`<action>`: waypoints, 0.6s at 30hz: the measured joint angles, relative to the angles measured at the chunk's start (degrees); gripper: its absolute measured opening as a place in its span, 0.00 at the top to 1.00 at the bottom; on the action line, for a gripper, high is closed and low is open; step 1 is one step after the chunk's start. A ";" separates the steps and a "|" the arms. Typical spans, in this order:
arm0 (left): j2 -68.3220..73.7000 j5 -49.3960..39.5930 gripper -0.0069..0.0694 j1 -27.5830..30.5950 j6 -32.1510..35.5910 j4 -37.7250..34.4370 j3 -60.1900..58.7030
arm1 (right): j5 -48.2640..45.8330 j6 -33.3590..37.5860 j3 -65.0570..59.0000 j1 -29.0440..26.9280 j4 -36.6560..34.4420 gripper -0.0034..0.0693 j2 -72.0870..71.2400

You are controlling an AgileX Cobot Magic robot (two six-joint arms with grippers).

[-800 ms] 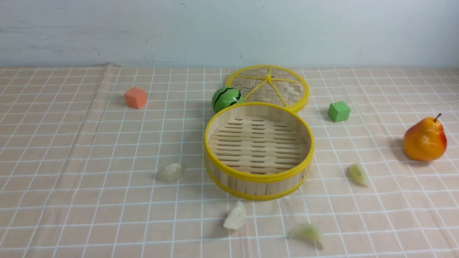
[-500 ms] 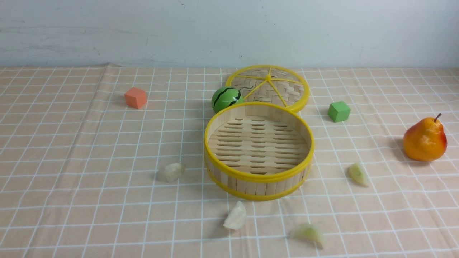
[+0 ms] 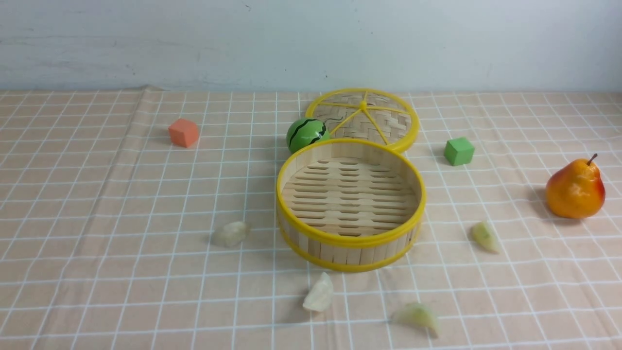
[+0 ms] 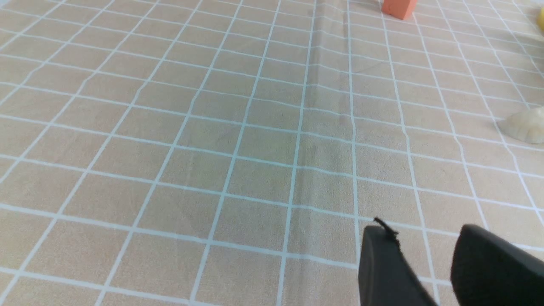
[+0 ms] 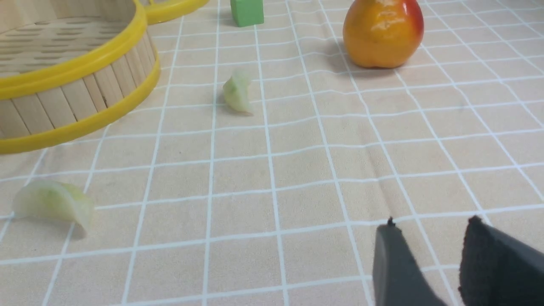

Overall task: Put the dumplings into the steamer on the table with the brown tablecloth.
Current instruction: 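Reach for and grasp a dumpling on the table with the left gripper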

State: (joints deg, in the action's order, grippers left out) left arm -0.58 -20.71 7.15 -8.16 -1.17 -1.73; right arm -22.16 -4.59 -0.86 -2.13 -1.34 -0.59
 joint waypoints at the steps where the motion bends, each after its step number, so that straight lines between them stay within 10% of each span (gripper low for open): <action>1: 0.00 0.00 0.60 0.00 0.00 0.00 0.00 | 0.00 0.00 0.00 0.00 0.00 0.62 0.00; 18: 0.00 0.00 0.60 0.00 0.00 0.00 0.00 | 0.00 0.00 0.00 0.00 -1.76 0.62 0.00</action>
State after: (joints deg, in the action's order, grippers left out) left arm -0.58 -20.71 7.15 -8.16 -1.17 -1.73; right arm -22.16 -4.59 -0.86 -2.13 -3.09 -0.59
